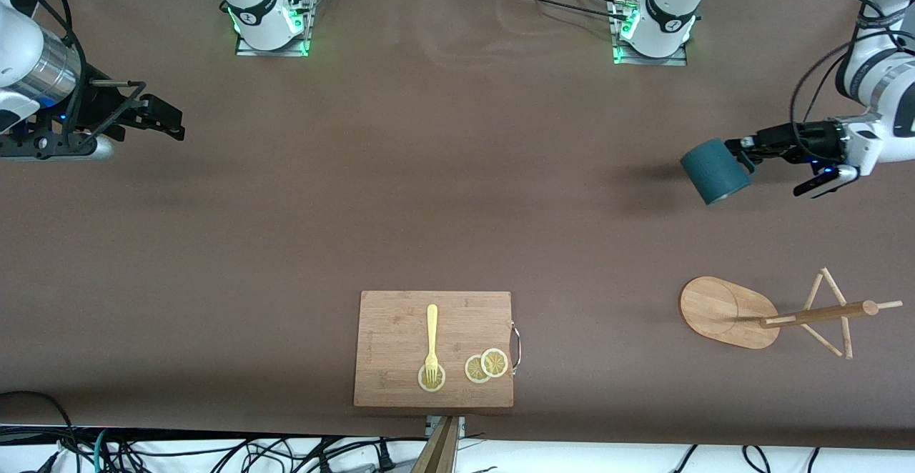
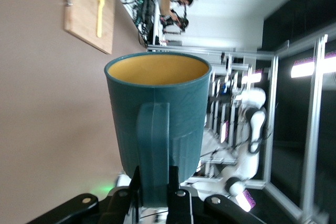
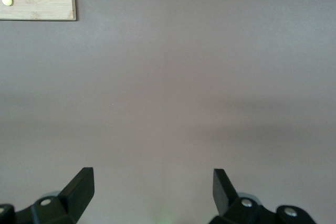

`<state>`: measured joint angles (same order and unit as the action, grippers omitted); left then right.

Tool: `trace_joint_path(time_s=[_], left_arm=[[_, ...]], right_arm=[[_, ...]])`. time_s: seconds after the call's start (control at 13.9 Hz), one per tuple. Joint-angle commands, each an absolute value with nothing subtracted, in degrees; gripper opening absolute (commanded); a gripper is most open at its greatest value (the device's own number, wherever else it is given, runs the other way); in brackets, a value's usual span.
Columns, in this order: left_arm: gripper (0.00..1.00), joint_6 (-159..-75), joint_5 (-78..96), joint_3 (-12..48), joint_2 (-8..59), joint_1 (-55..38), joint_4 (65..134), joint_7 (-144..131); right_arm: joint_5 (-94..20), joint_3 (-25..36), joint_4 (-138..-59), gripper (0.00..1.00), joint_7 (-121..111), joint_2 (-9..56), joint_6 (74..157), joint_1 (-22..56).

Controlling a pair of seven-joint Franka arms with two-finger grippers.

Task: Pass cup and hang on rack
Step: 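Carry the mug with the left gripper over the wooden rack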

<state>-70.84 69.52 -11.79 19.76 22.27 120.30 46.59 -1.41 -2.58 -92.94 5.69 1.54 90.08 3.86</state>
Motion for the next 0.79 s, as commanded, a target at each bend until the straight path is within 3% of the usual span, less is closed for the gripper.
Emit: trace_joint_path(time_s=[0.0,0.72], left_arm=[[0.0,-67.1,68.5,-11.1,24.4,24.5,113.2,38.2],[0.0,-65.0,79.3,-10.9,33.0,28.8,103.2,30.4]], right_arm=[[-2.4,-3.0,-95.9,1.0,5.2,-1.1,91.6,3.1],[-2.4,-2.6,-95.6,1.0,5.2,-0.8,92.1,3.1]])
